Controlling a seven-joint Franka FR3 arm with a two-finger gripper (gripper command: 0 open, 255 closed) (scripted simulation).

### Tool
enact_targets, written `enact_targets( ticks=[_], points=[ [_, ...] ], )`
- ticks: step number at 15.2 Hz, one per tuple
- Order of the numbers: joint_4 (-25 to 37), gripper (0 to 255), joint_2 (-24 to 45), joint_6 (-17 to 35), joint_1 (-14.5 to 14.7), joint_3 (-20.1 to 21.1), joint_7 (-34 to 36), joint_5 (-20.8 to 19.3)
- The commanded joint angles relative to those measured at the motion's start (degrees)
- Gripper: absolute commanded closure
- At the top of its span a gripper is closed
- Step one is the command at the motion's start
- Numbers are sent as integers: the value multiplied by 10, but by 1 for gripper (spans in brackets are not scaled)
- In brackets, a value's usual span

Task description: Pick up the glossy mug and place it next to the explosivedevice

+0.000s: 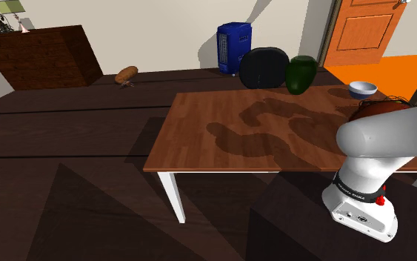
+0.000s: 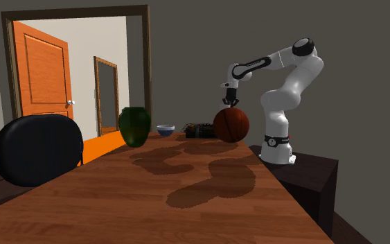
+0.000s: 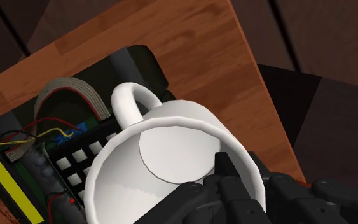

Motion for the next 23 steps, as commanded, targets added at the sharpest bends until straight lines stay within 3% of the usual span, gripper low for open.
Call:
enact_targets(
  ticks=[1, 12, 22, 23],
  points=[
    [-8, 255, 4, 16, 6, -15, 1, -7],
    [-48, 255, 22, 97, 35, -94, 11, -46],
    [-71, 255, 39, 170, 88, -189, 27, -91],
    [-60, 255, 38, 144, 76, -178, 24, -86]
  ],
)
